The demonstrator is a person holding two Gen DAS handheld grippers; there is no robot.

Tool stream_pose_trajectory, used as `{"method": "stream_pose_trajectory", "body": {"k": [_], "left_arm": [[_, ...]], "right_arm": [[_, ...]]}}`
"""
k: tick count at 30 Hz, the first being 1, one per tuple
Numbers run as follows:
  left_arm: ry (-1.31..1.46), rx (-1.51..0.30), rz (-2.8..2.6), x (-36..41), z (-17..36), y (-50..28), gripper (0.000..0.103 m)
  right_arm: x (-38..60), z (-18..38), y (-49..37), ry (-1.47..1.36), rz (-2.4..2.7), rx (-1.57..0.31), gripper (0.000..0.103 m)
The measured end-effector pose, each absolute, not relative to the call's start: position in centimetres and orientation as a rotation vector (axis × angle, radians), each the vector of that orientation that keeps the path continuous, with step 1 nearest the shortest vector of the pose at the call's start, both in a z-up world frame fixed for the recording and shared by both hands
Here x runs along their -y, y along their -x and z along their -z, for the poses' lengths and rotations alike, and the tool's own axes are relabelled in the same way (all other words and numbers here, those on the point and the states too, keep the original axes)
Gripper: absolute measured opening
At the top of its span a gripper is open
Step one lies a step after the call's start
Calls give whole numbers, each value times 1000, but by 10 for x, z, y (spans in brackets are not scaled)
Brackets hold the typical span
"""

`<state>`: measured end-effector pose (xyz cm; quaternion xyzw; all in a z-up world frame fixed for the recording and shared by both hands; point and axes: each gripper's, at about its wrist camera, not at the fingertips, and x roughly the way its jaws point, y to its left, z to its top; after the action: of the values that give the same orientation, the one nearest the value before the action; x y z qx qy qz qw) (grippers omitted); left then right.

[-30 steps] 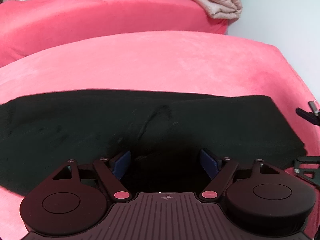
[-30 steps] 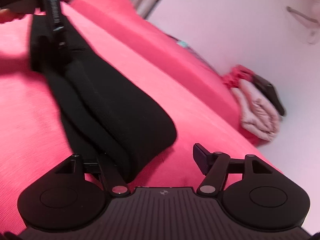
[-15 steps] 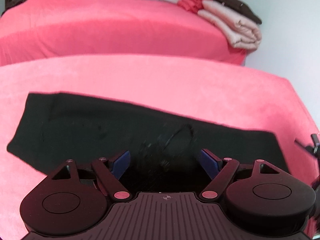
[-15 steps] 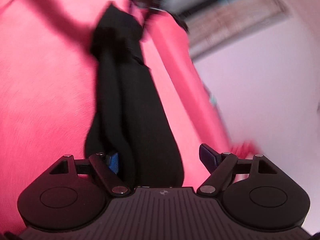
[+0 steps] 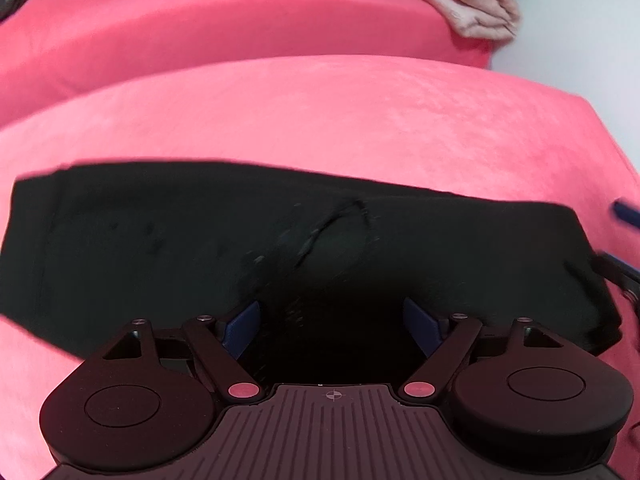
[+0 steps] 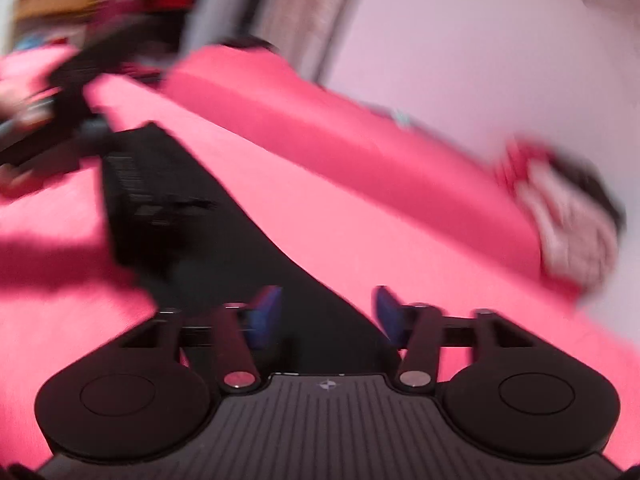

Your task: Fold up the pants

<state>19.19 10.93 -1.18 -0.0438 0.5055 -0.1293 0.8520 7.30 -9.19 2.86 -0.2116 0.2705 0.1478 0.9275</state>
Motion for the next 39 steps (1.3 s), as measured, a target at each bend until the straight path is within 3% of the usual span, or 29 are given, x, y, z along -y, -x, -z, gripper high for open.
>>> {"method": "stream_pose_trajectory", "body": {"k": [7,9,16,25,28,32,39], "left_arm": [[109,-1043,224,-134,7,-168,103],[110,-1048,203,-144,8,-161,103],[251,-1025,42,-205,5,-142,103],[601,-916,-215,-301,19,-152,103],[664,-902,-255,-320,26,-155,103],[716,-883,-275,-335,32,-159,103],[767,-864,-270,-350,41,-155,103]], "right_arm": [[48,2,-59,726,-502,-546,49],[50,-7,-62,740,-579,-547,71],[54,-65,-128,661,-720,-594,76],[-12,-110,-281,369,-996,-889,76],[-58,-98,-321,332,-1039,-944,75],[-113,-75,-359,319,-1052,-1014,65],[-180,-34,-382,380,-1069,-1049,62]]}}
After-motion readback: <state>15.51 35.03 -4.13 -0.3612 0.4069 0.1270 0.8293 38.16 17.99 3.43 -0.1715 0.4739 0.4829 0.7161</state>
